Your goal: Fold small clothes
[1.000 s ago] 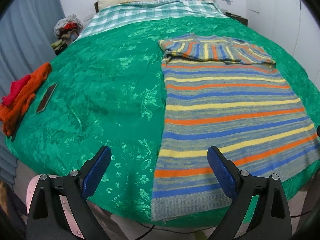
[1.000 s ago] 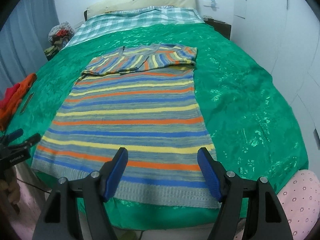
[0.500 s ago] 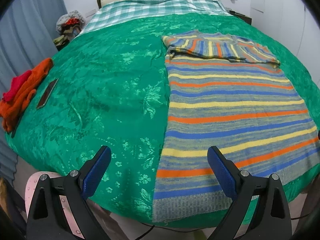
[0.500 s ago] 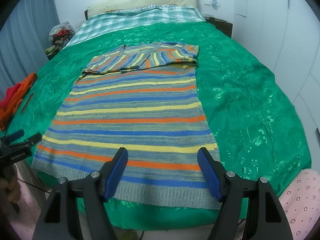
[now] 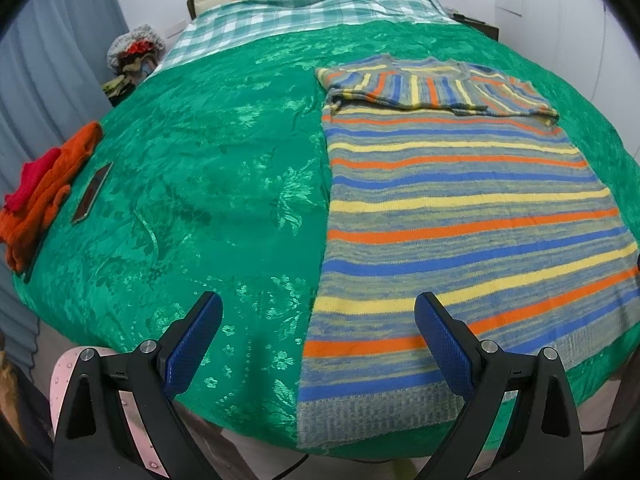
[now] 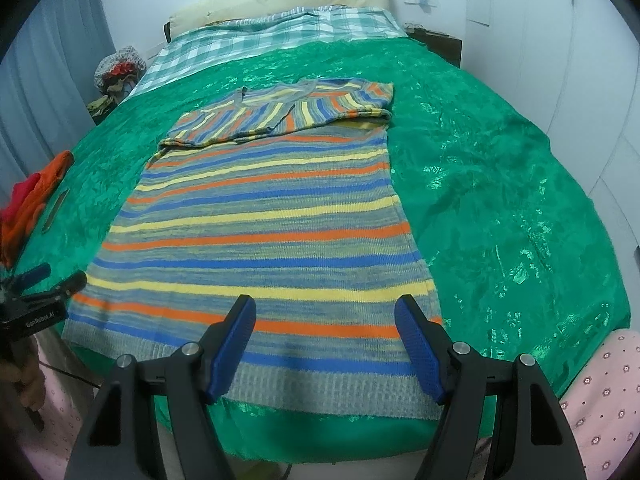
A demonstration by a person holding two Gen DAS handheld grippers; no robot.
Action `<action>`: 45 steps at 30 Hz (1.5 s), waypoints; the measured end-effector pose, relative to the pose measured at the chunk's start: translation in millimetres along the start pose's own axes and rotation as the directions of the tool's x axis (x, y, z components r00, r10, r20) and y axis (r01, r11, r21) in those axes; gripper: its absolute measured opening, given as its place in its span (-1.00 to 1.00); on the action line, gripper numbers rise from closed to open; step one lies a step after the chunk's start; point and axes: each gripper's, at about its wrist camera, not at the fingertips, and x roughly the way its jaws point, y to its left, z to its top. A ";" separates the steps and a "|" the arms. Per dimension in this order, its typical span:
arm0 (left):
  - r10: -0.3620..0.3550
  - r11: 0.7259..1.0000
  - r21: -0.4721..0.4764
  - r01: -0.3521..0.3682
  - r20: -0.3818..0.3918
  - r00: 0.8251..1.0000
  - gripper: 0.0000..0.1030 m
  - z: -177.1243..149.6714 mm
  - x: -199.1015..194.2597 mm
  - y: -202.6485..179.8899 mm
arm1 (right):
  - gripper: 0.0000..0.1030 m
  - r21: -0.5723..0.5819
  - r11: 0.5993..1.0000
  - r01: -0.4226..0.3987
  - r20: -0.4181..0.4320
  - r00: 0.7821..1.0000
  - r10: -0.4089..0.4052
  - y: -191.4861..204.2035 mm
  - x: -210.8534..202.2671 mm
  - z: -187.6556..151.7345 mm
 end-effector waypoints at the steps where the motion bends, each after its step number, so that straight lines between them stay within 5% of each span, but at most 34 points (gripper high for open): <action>1: 0.000 1.000 0.001 0.000 -0.002 1.000 0.90 0.0 0.7 -0.3 | 0.39 0.000 1.000 -0.001 -0.002 1.000 0.001 -0.1 0.2 -0.1; 25: 0.025 1.000 -0.008 -0.026 -0.026 0.999 0.90 2.3 2.0 18.9 | 0.39 0.027 0.999 -0.041 -0.025 0.999 0.041 -9.4 2.4 6.7; 29: -0.083 0.979 -0.196 0.062 -0.099 0.992 0.90 -2.2 12.1 74.1 | 0.39 0.118 0.992 -0.045 0.005 0.999 0.045 -59.2 -23.3 36.1; 32: -0.189 0.943 -0.309 0.122 -0.199 0.962 0.89 -14.9 31.4 94.1 | 0.39 0.188 0.981 -0.047 -0.026 0.998 0.053 -99.0 -35.4 46.5; 36: -0.257 0.946 -0.262 0.190 -0.253 0.933 0.85 -23.8 33.8 75.5 | 0.39 0.240 0.958 -0.157 -0.183 0.962 0.203 -113.9 -19.7 37.1; 39: -0.268 0.959 -0.161 0.232 -0.269 0.925 0.56 -23.4 29.4 49.6 | 0.39 0.244 0.947 -0.210 -0.308 0.909 0.281 -102.9 5.6 23.9; 41: -0.272 0.962 -0.114 0.249 -0.291 0.917 0.32 -22.3 30.3 37.3 | 0.39 0.228 0.955 -0.191 -0.357 0.896 0.264 -95.7 24.3 18.9; 43: -0.276 0.961 -0.073 0.267 -0.315 0.908 -0.33 -22.6 31.2 26.4 | 0.36 0.212 0.961 -0.175 -0.426 0.869 0.252 -88.9 46.8 14.3; 45: -0.251 0.966 -0.027 0.259 -0.354 0.901 -0.81 -23.6 32.3 17.2 | 0.08 0.170 0.969 -0.179 -0.507 0.827 0.242 -78.2 61.6 8.4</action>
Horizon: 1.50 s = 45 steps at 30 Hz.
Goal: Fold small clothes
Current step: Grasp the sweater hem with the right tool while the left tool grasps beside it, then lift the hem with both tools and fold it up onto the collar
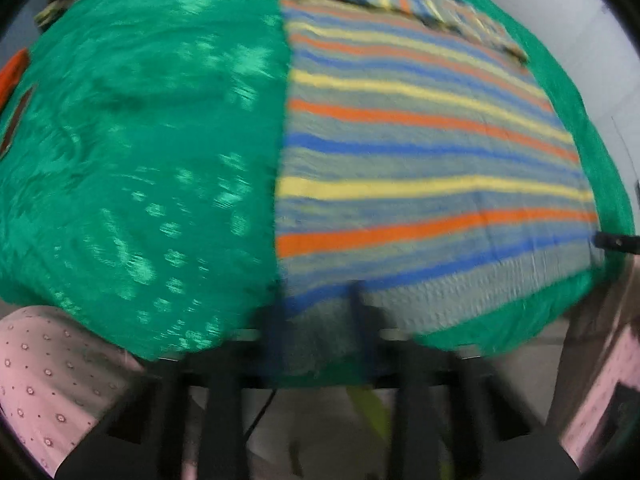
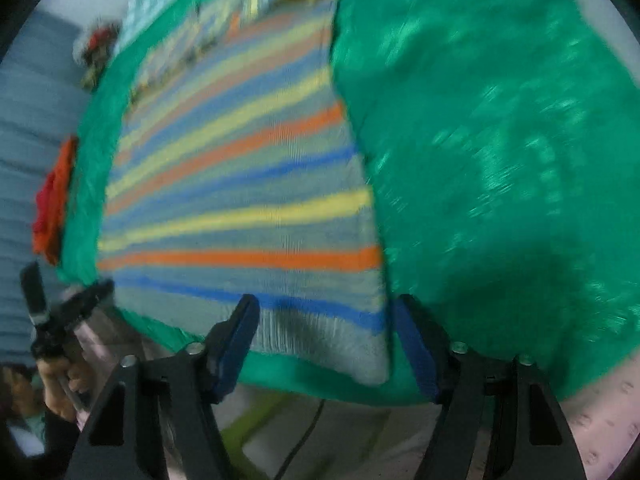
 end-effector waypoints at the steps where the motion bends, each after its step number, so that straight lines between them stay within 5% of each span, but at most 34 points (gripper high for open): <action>1: 0.034 0.999 0.015 -0.033 -0.010 0.999 -0.91 0.3 -0.9 -1.2 | -0.49 -0.047 0.999 0.028 -0.033 0.999 -0.029 5.7 4.9 -0.2; 2: 0.026 1.000 0.012 -0.026 -0.024 0.999 -0.92 1.2 -2.4 0.0 | -0.89 -0.088 0.995 0.051 -0.052 0.997 -0.055 11.1 6.6 -2.2; 6: -0.108 0.989 -0.109 0.102 -0.056 0.993 -0.94 20.3 -22.1 25.1 | -0.90 -0.040 0.996 -0.077 -0.026 0.997 0.076 8.5 -14.4 3.8; 11: -0.262 0.942 -0.202 0.269 0.062 0.963 -0.95 98.5 -49.5 53.3 | -0.89 0.050 0.950 -0.308 0.163 0.941 0.296 0.5 -53.4 48.7; 16: -0.272 0.922 -0.238 0.307 0.168 0.947 -0.95 203.3 -35.1 63.6 | -0.90 0.063 0.935 -0.348 0.325 0.893 0.311 -5.1 -66.8 135.3; 23: -0.258 0.901 -0.326 0.288 0.131 0.957 -0.93 347.1 34.9 76.7 | -0.89 0.194 0.887 -0.419 0.389 0.863 0.322 -40.5 -35.9 287.4; 25: -0.236 0.870 -0.402 0.285 0.166 0.957 -0.89 367.5 53.6 93.8 | -0.88 0.223 0.846 -0.485 0.403 0.836 0.373 -53.2 -17.5 324.9; 27: -0.194 0.837 -0.478 0.266 0.195 0.961 -0.71 386.1 67.4 108.7 | -0.72 0.251 0.801 -0.544 0.516 0.775 0.365 -74.5 -5.6 350.1; 28: -0.148 0.833 -0.515 0.204 0.148 0.978 -0.28 395.4 76.6 116.2 | -0.20 0.276 0.796 -0.538 0.530 0.777 0.341 -80.1 -0.9 355.0; 29: -0.133 0.835 -0.523 0.170 0.108 0.985 -0.08 400.2 81.6 120.6 | 0.27 0.330 0.793 -0.512 0.527 0.797 0.296 -85.0 4.7 357.1; 31: -0.087 0.853 -0.503 0.140 0.127 0.988 0.05 397.8 74.2 128.9 | 0.27 0.328 0.788 -0.522 0.550 0.783 0.290 -87.7 3.1 351.7; 33: -0.055 0.877 -0.463 0.129 0.171 0.984 0.08 383.6 59.9 130.9 | 0.27 0.252 0.854 -0.455 0.564 0.786 0.253 -80.8 -12.7 342.3; 36: -0.095 0.920 -0.360 0.156 0.182 0.979 0.15 344.3 44.4 116.2 | 0.27 0.154 0.928 -0.338 0.543 0.814 0.206 -67.1 -33.1 319.2; 41: -0.129 0.974 -0.162 0.157 0.174 0.976 0.55 244.9 26.5 66.4 | 0.28 0.022 0.961 -0.274 0.421 0.875 0.240 -35.6 -32.4 237.4; 44: -0.051 0.989 -0.128 0.068 0.133 0.990 0.56 224.5 42.8 47.9 | 0.27 -0.066 0.982 -0.177 0.344 0.920 0.189 -17.0 -2.8 200.0; 45: -0.052 0.987 -0.145 0.069 0.117 0.992 0.40 222.6 47.7 46.6 | 0.26 -0.080 0.986 -0.147 0.333 0.928 0.166 -13.0 7.7 195.7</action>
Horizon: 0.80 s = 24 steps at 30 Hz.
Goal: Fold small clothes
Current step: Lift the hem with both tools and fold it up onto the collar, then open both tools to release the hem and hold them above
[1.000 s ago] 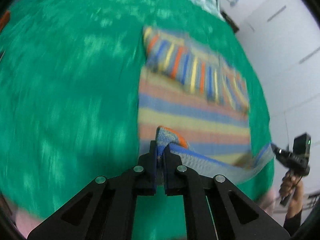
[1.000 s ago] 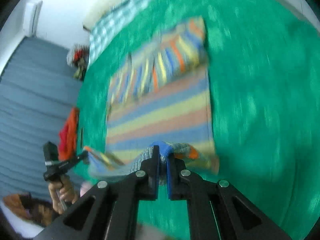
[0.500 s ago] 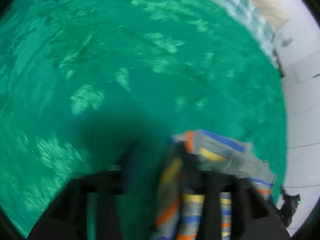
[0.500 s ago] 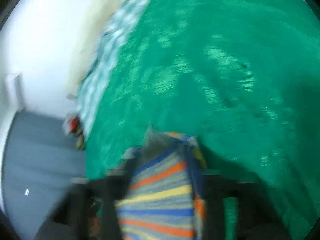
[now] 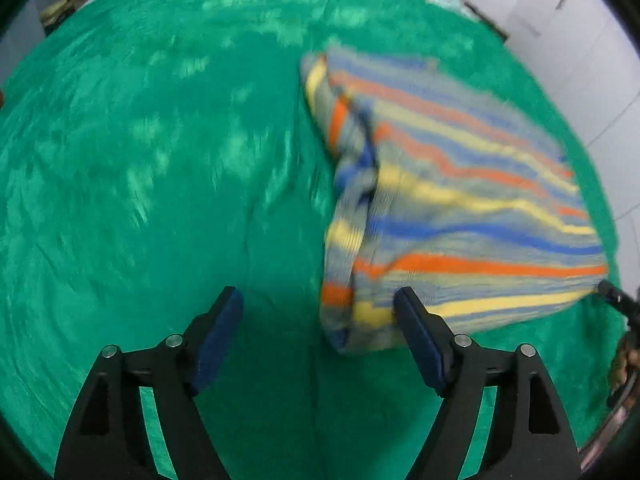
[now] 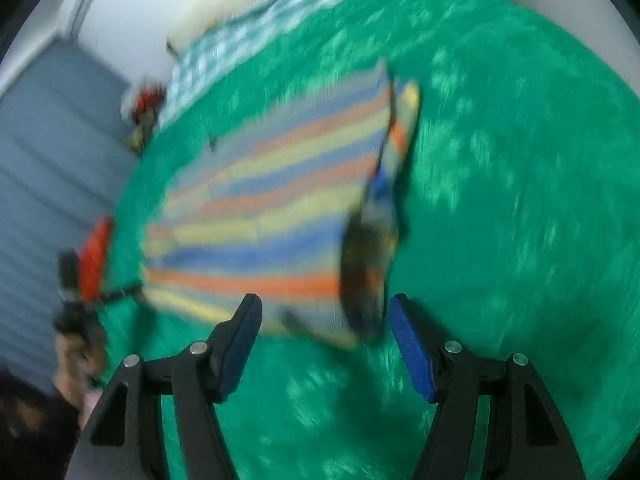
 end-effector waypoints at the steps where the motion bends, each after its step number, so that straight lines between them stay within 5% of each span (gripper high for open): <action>1: -0.010 1.000 -0.021 0.010 -0.009 1.000 -0.25 -1.8 2.6 0.2 | 0.00 -0.006 1.000 0.001 0.001 1.000 -0.001 2.0 6.6 -3.2; 2: -0.044 0.999 -0.030 0.043 -0.015 0.999 -0.74 -1.4 1.6 0.6 | -0.73 -0.007 1.000 -0.017 0.015 1.000 0.017 3.0 10.9 -3.4; 3: -0.079 0.996 -0.042 0.078 -0.038 0.996 -0.91 -0.2 -0.4 0.4 | -0.79 0.007 1.000 -0.018 0.021 1.000 0.017 0.7 14.2 -1.7; 5: -0.084 0.996 -0.044 0.081 -0.056 0.995 -0.91 1.1 -16.8 6.4 | -0.80 0.090 0.996 -0.021 -0.006 1.000 0.021 -5.7 11.2 1.0; 8: -0.092 0.996 0.000 0.092 -0.112 0.989 -0.91 -5.2 -37.1 9.8 | -0.80 0.058 0.998 -0.033 -0.065 0.997 0.037 8.5 -5.7 -2.6; 11: -0.034 0.994 0.098 0.058 -0.229 0.973 -0.91 -18.4 -23.9 -0.7 | -0.80 0.070 0.997 -0.026 -0.157 0.987 0.036 15.6 -7.3 -9.8; 14: 0.025 0.993 0.115 0.002 -0.227 0.974 -0.81 -25.3 -10.0 -6.9 | -0.76 0.047 0.999 0.028 -0.184 0.983 -0.019 7.7 13.3 -11.8; 15: 0.040 0.994 0.112 -0.017 -0.203 0.978 -0.69 -26.6 -14.2 -8.5 | -0.74 0.048 0.998 0.028 -0.181 0.983 -0.019 5.8 16.2 -13.7; 17: 0.115 0.988 0.119 -0.101 -0.119 0.986 -0.25 -32.4 -36.5 -14.2 | -0.18 0.019 0.998 0.061 -0.143 0.988 -0.058 11.4 9.8 -16.6; 19: 0.195 0.970 0.143 -0.195 0.012 0.981 0.59 -40.5 -67.0 -22.7 | 0.24 -0.007 0.995 0.103 -0.090 0.991 -0.104 19.0 -5.9 -22.5; 21: 0.248 0.954 0.140 -0.266 0.131 0.960 0.72 -50.5 -95.3 -29.4 | 0.26 -0.039 0.990 0.136 -0.014 0.991 -0.136 28.6 -24.8 -30.1; 24: 0.267 0.948 0.124 -0.293 0.186 0.945 0.72 -64.3 -120.7 -35.1 | 0.26 -0.050 0.986 0.161 0.038 0.986 -0.159 37.8 -46.3 -45.6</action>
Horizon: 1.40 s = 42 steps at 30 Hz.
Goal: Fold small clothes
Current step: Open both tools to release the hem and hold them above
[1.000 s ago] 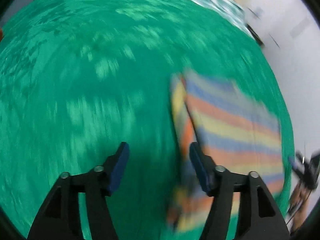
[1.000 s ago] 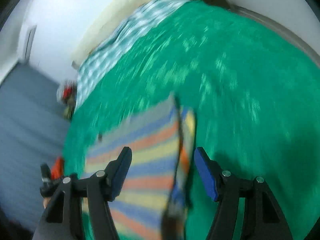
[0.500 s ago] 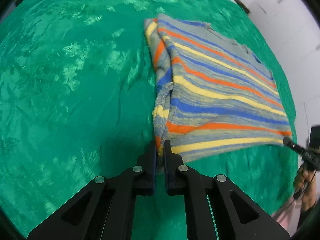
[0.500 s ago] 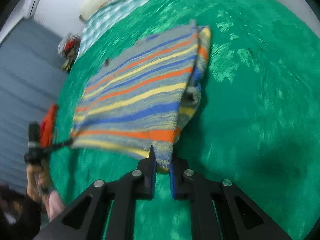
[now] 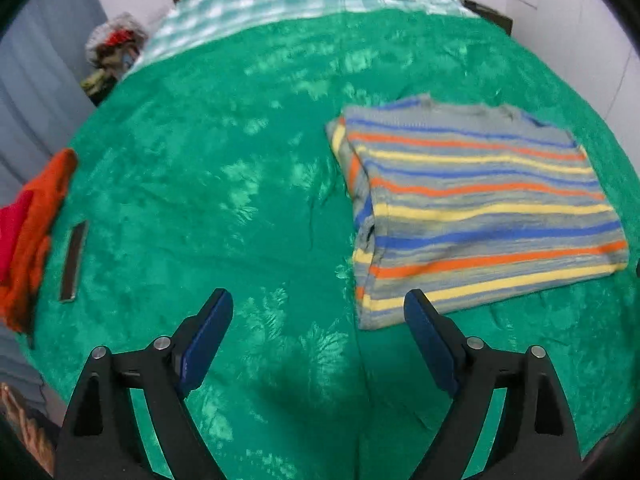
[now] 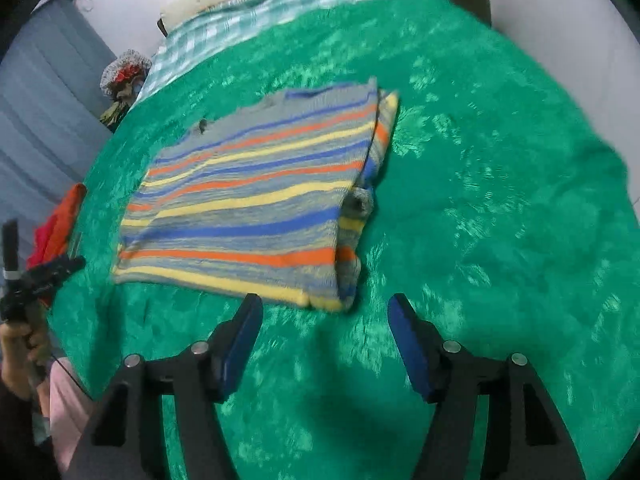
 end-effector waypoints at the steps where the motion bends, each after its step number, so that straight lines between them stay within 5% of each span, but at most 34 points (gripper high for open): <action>1: 0.008 1.000 -0.003 -0.008 0.015 1.000 0.72 0.3 -4.8 -3.8 | 0.26 0.003 1.000 -0.001 0.011 1.000 0.001 3.2 -4.3 -3.1; 16: 0.031 0.998 0.053 -0.039 0.135 0.990 0.72 0.9 -49.4 -24.1 | 0.26 -0.072 0.997 0.002 0.081 0.997 0.004 48.3 -37.5 -49.8; 26: 0.002 0.975 0.221 -0.025 0.101 0.995 0.72 -19.1 -19.0 -98.5 | 0.26 -0.127 0.938 0.322 0.191 0.936 -0.295 58.9 -53.7 -34.2; 32: -0.022 0.944 0.329 -0.010 0.095 0.995 0.72 -24.5 -4.9 -153.9 | 0.26 -0.189 0.904 0.384 0.211 0.915 -0.344 56.9 -49.1 -18.0; 42: -0.110 0.925 0.372 0.079 0.063 0.992 0.72 -8.9 7.5 -212.9 | 0.26 -0.240 0.881 0.407 0.197 0.909 -0.366 34.1 -31.0 7.1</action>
